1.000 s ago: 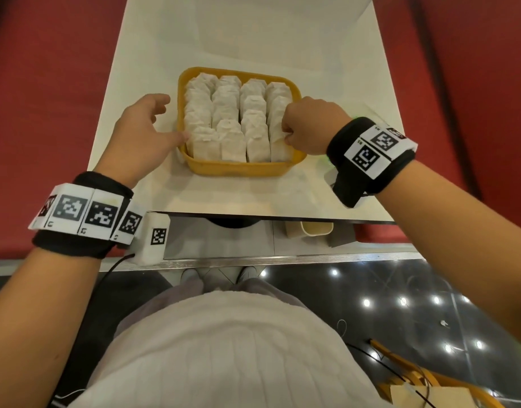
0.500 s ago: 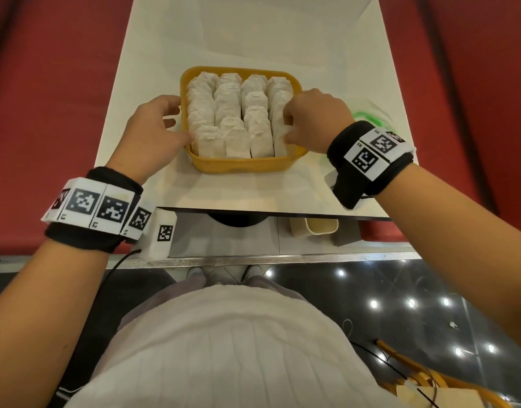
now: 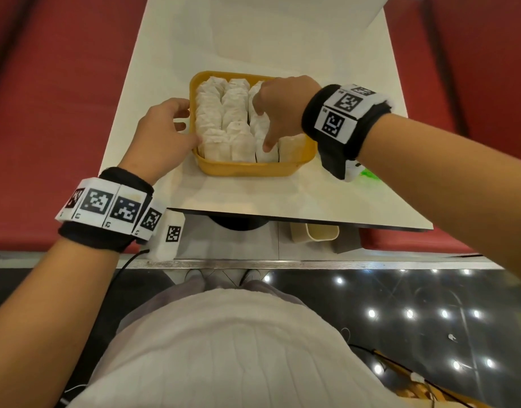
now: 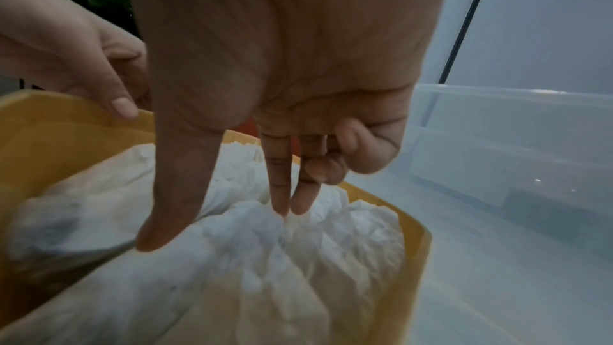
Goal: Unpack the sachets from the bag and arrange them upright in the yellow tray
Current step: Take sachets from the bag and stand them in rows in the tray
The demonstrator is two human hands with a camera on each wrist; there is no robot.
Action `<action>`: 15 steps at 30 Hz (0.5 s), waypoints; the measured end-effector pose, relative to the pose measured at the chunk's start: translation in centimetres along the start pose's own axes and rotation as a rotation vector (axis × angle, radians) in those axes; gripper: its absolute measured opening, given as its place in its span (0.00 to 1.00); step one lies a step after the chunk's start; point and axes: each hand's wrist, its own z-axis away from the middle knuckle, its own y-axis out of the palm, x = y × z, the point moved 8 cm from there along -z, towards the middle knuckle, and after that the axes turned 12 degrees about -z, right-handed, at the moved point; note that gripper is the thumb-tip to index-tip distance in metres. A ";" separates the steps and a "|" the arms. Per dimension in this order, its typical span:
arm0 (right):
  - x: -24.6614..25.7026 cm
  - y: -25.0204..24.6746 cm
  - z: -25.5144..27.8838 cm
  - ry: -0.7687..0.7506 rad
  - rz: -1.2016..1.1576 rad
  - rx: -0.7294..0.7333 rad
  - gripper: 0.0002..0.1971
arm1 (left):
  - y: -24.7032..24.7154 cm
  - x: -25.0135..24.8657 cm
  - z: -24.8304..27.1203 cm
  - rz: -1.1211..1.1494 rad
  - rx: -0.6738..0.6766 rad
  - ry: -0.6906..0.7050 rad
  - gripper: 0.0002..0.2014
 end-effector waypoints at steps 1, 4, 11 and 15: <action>0.4 0.2 -0.2 -0.001 0.013 0.020 0.34 | 0.0 0.0 0.0 -0.001 0.000 -0.001 0.29; 1.1 0.9 -0.6 0.004 0.040 0.064 0.32 | 0.0 0.0 0.0 -0.006 -0.006 -0.003 0.29; 0.7 0.6 -1.1 0.027 0.036 0.058 0.24 | 0.0 0.0 0.1 -0.009 -0.011 0.002 0.29; 0.2 0.6 -1.0 0.060 -0.015 0.048 0.24 | 0.0 0.0 0.1 -0.018 -0.008 -0.001 0.29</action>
